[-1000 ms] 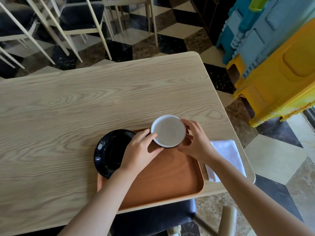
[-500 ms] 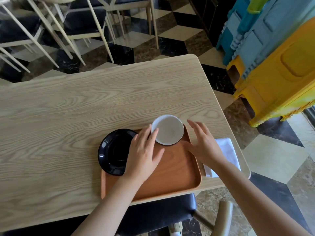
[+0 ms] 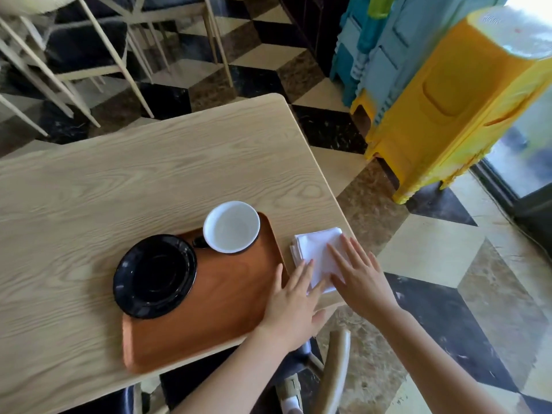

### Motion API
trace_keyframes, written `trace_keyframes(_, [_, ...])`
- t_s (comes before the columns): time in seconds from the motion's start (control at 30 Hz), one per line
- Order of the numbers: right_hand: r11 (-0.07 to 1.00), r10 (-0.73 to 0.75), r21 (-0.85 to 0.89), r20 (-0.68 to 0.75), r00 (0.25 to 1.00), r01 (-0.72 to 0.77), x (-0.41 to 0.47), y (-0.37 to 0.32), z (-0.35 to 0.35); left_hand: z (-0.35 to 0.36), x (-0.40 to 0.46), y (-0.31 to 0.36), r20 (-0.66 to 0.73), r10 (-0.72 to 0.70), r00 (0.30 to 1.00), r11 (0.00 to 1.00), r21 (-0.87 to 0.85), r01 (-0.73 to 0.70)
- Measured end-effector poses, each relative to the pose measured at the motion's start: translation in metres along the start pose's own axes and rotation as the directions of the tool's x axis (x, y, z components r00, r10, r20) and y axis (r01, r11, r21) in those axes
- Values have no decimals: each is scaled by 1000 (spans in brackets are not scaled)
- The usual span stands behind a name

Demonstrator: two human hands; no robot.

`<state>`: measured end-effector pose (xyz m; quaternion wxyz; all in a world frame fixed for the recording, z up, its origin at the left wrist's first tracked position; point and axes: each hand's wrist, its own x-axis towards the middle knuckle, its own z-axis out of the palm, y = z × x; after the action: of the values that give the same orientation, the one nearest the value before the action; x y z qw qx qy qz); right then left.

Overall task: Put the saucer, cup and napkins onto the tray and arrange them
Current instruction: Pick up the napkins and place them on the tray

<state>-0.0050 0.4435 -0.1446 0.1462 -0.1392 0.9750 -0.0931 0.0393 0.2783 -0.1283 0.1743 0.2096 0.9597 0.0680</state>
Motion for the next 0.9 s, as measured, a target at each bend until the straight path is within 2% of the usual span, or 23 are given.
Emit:
trace_keyframes(0.07, [1000, -13, 27, 13, 1000, 13, -2, 3, 3, 3, 1, -2, 31, -3, 1000, 999, 35, 2])
trace_keyframes(0.17, [969, 25, 249, -96, 995, 0, -5, 2, 3, 7, -1, -5, 39, 12, 999, 997, 81, -15])
trace_keyframes(0.23, [925, 125, 376, -185, 975, -47, -2, -1, 2, 10, -3, -5, 34, 21, 999, 994, 108, -25])
trace_keyframes(0.33, [820, 318, 535, -134, 939, -202, 9, -8, -7, 13, -6, -4, 26, 6, 1000, 991, 133, -10])
trace_keyframes(0.4, [762, 360, 601, -83, 929, -242, 17, -11, -12, 12, -7, -3, 13, -15, 1000, 997, 73, 14])
trace_keyframes(0.47, [720, 350, 651, -41, 936, -240, 20, -13, -18, 9, -8, -2, -67, -66, 996, 990, -128, 57])
trace_keyframes(0.5, [696, 341, 677, -18, 940, -240, 19, -14, -23, 5, -9, -1, -136, -135, 981, 940, -331, 84])
trace_keyframes(0.57, [671, 311, 711, -14, 950, -209, 16, -18, -32, -1, -12, -2, -212, -331, 919, 694, -715, 84])
trace_keyframes(0.63, [667, 268, 729, -42, 962, -154, 13, -24, -44, -6, -16, -7, -173, -477, 862, 440, -896, 64])
trace_keyframes(0.7, [629, 225, 771, -54, 973, -102, 9, -31, -55, -10, -21, -14, -47, -541, 839, 183, -981, 63])
trace_keyframes(0.8, [487, 172, 871, -18, 985, -69, 3, -41, -65, -13, -27, -27, 171, -491, 854, -202, -976, 80])
trace_keyframes(0.83, [421, 158, 904, 3, 987, -70, 2, -45, -65, -13, -31, -31, 198, -476, 857, -287, -956, 62])
trace_keyframes(0.87, [368, 146, 927, 25, 989, -78, 1, -47, -64, -12, -37, -35, 192, -487, 852, -306, -951, 40])
trace_keyframes(0.9, [344, 140, 935, 42, 989, -89, 0, -50, -61, -11, -43, -40, 165, -509, 845, -272, -962, 24])
